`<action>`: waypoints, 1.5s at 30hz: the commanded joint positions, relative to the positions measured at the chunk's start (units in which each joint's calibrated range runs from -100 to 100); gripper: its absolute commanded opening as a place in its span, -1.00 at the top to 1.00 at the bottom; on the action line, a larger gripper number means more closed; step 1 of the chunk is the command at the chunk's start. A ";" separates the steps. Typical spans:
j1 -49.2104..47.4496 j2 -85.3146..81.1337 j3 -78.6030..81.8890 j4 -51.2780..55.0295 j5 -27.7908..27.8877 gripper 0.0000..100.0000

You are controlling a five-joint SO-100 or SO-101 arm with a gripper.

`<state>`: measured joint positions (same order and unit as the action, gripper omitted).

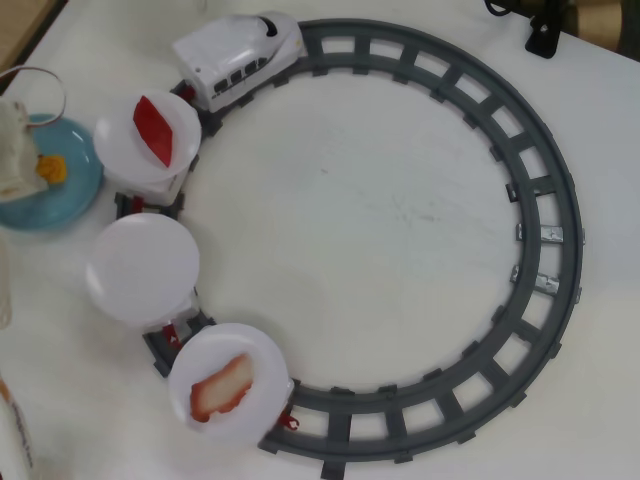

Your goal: Pick up the sushi from the Shinkansen and put it on the blue dish

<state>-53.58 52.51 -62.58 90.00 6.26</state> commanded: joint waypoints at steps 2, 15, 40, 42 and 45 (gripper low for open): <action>-0.12 -0.21 -3.34 1.59 -0.04 0.55; 0.76 -0.71 -12.26 9.07 -0.35 0.43; 1.55 -55.04 48.06 8.47 -2.55 0.44; 1.64 -60.68 54.92 6.77 -2.34 0.44; 1.55 -69.39 65.83 3.55 -2.23 0.46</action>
<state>-52.76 -6.62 -5.12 96.05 3.93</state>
